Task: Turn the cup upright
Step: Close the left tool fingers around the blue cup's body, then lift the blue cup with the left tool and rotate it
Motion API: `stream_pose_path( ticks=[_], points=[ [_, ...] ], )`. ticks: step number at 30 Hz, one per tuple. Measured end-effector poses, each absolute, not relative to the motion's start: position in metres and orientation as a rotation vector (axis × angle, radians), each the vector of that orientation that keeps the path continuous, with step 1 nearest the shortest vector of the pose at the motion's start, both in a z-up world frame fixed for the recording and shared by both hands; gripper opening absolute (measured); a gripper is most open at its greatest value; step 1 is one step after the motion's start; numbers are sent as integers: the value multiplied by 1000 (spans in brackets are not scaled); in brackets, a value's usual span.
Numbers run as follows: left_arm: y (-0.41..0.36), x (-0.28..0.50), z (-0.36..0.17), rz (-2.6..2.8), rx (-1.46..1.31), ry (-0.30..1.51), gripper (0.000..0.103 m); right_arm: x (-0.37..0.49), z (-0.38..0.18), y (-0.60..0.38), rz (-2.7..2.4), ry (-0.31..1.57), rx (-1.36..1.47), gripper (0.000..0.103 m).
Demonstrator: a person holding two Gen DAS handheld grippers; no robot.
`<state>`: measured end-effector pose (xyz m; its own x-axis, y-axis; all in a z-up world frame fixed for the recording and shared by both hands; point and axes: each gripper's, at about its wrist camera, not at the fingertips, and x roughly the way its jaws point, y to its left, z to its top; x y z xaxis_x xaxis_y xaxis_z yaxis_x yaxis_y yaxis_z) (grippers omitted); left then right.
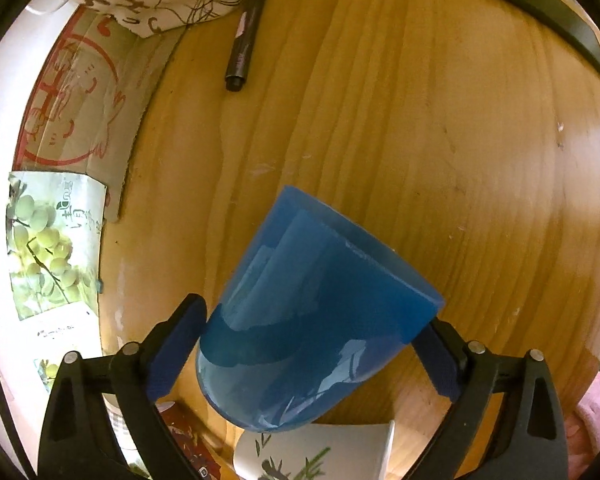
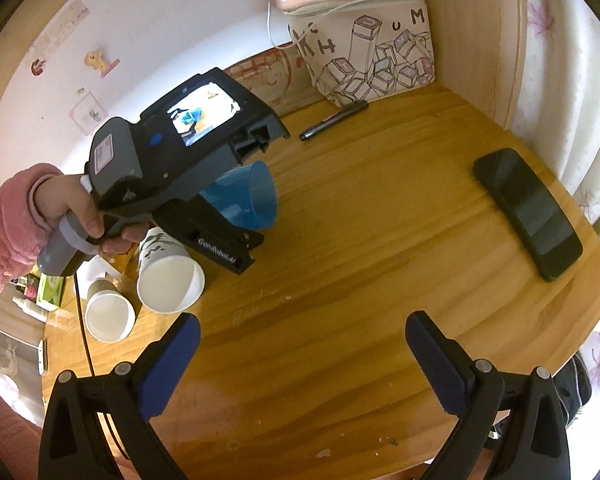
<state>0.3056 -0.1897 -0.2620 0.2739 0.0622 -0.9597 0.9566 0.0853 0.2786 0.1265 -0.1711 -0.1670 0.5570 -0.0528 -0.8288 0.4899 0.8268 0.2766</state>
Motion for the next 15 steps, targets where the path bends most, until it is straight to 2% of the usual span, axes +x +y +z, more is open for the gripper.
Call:
stream_pose_path(
  ticks=[9,15],
  points=[
    [-183,314,-260,-952,1272,1082,92,127,-162,-167,-338,929,512,103],
    [-174,309,-242,-979,1231,1000,89,127,-156,-160,-323,924,494,103]
  ],
)
